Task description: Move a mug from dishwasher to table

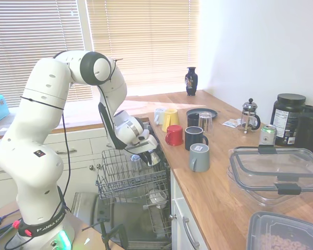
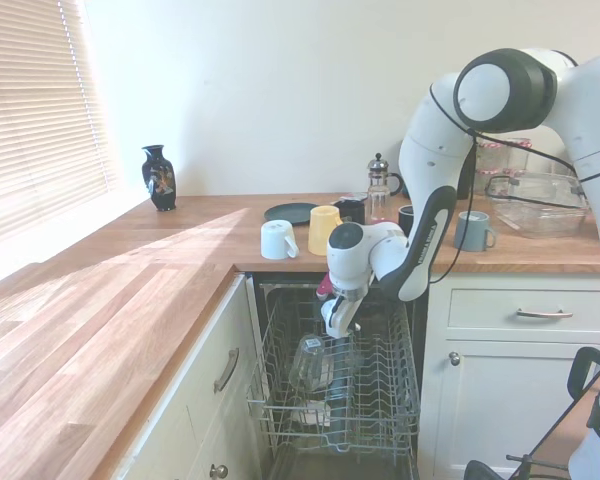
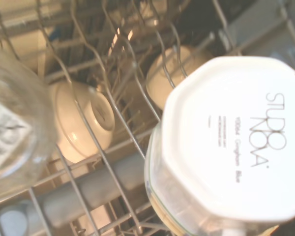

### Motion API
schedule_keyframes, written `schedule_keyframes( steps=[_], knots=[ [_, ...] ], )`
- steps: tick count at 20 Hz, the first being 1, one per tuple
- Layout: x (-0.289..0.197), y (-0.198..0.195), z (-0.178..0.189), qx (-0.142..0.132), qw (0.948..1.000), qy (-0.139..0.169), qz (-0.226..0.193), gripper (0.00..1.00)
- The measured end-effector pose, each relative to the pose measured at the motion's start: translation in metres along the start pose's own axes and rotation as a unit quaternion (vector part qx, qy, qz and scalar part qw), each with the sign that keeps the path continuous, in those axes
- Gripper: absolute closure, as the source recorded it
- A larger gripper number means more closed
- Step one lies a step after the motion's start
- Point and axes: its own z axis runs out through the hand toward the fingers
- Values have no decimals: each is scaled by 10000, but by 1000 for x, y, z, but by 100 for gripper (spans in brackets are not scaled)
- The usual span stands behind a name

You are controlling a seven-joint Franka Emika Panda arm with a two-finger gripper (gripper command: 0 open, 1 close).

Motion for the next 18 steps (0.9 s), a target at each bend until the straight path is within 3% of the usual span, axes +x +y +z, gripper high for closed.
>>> schedule_keyframes(
  steps=[18],
  knots=[
    [-65, 5, -106, 219, 9991, 340, -125, 100]
  ],
)
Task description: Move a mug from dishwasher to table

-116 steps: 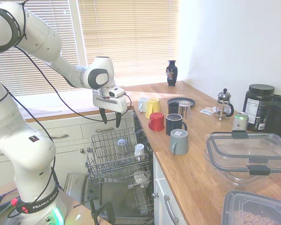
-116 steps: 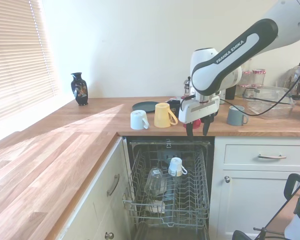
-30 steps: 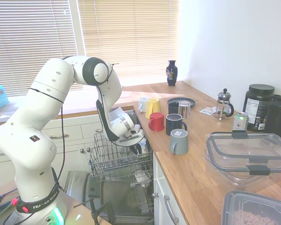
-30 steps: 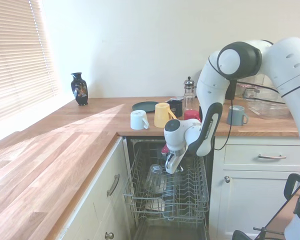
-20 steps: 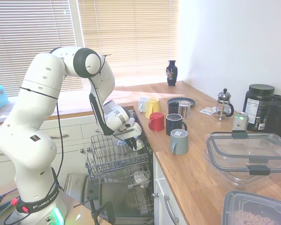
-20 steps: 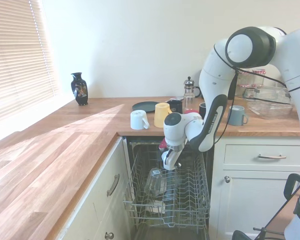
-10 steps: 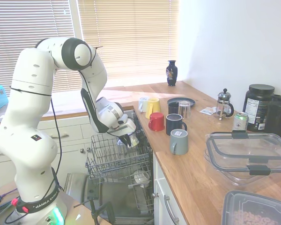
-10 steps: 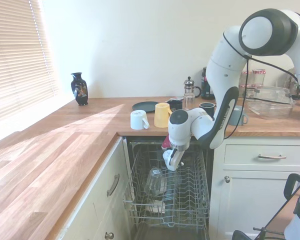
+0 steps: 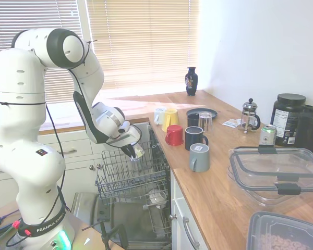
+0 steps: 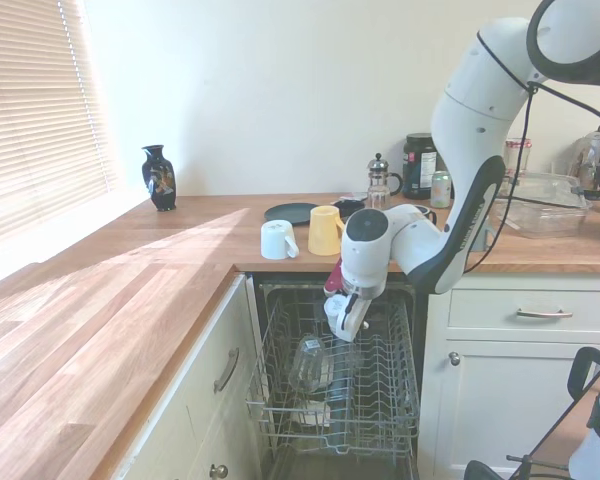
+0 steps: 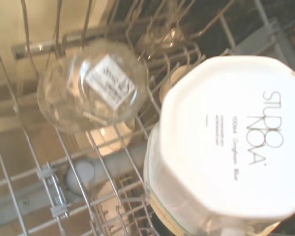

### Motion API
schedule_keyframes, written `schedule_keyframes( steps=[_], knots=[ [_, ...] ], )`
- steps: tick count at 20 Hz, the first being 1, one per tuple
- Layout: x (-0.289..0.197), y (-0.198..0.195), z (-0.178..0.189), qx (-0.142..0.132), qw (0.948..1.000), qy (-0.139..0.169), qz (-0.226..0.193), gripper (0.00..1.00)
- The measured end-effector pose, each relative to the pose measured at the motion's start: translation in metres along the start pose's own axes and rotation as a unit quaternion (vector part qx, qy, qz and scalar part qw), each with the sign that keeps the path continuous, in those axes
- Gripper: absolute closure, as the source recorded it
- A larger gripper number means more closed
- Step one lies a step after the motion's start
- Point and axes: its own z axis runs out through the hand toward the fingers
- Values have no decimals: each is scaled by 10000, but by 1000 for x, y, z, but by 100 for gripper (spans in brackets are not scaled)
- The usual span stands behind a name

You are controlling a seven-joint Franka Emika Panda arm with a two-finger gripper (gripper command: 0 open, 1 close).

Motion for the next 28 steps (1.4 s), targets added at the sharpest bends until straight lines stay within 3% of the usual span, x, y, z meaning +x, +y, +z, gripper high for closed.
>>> schedule_keyframes(
  steps=[8, 16, 28],
  knots=[
    [23, -24, -72, 262, 9992, 129, 255, 100],
    [63, -23, -128, 399, 9971, 192, 613, 100],
    [126, 32, -131, 294, 9907, -123, 1321, 100]
  ],
)
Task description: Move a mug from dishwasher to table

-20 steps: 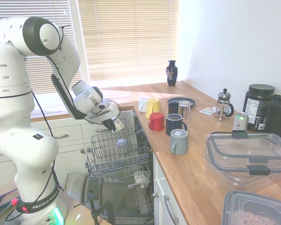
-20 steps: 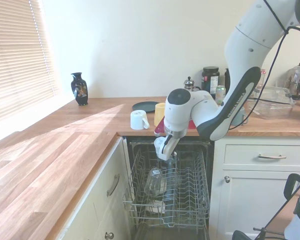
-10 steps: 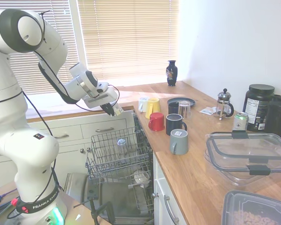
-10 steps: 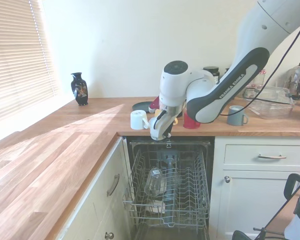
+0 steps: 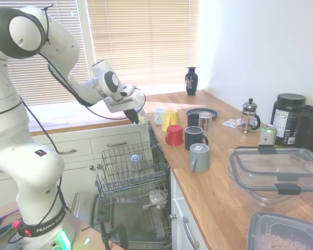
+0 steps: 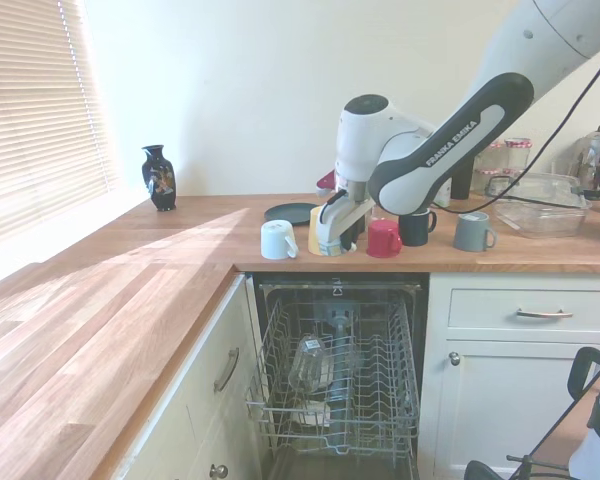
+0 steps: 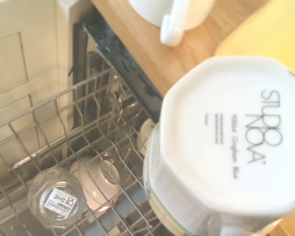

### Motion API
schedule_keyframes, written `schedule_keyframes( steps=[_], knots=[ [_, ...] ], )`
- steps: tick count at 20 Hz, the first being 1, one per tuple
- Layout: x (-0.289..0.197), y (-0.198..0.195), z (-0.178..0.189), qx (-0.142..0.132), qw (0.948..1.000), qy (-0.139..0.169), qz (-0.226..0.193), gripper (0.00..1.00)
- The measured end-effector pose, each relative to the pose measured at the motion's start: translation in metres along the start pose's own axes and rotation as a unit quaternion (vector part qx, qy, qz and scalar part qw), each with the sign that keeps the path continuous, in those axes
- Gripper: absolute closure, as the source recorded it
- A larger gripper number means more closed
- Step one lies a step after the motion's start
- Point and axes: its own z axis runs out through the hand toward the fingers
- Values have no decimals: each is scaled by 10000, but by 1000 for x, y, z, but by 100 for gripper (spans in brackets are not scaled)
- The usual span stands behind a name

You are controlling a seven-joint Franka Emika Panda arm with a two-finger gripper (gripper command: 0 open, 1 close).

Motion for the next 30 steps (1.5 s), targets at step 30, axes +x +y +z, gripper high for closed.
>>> schedule_keyframes(
  steps=[30],
  knots=[
    [56, 61, 74, -31, 9942, -755, 770, 100]
  ],
)
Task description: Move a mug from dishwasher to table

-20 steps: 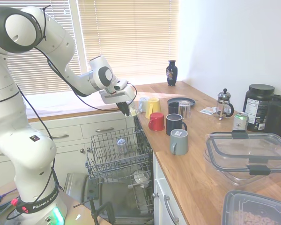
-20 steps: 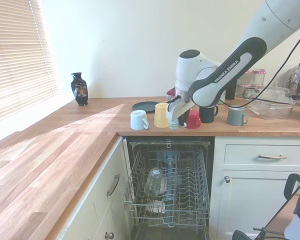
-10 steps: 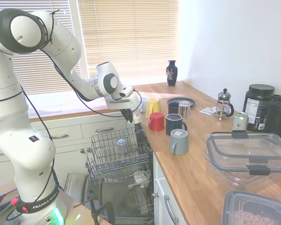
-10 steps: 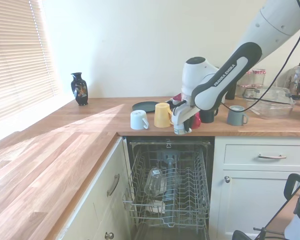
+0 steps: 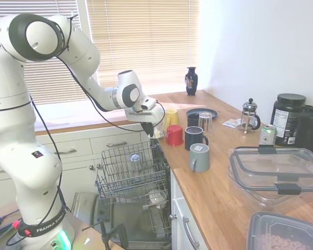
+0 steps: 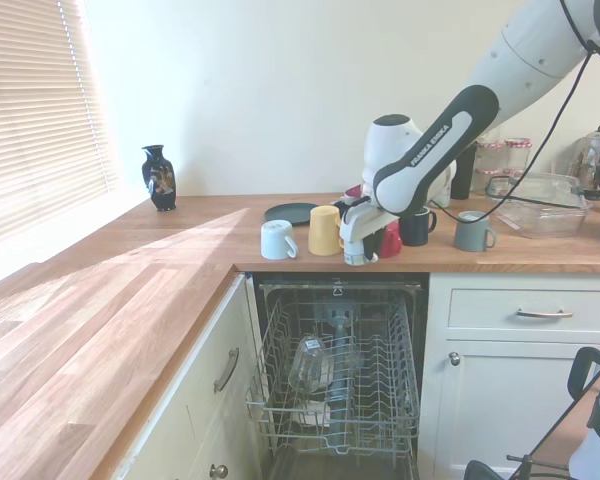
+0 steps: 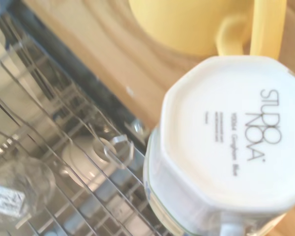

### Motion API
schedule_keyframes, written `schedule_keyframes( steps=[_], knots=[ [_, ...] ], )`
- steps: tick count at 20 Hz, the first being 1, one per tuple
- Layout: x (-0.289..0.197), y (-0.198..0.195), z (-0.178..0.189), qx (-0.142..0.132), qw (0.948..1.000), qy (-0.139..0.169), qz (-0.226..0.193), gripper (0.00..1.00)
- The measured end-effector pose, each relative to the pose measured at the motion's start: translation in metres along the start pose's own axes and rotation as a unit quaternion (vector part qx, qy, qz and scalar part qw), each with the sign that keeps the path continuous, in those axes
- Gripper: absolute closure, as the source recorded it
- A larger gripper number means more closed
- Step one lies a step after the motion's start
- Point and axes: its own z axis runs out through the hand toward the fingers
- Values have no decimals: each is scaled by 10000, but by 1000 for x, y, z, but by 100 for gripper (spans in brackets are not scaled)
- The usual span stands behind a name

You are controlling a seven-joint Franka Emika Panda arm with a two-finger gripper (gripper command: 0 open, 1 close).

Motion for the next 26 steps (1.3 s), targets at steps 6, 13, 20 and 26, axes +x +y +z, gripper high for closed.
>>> schedule_keyframes(
  steps=[6, 13, 20, 26],
  knots=[
    [26, -5, 10, -72, 9999, -118, 72, 100],
    [49, -7, 26, -133, 9997, -188, 109, 100],
    [53, -19, 32, -226, 9987, -419, 197, 0],
    [59, -16, 34, -256, 9982, -451, 305, 0]
  ],
)
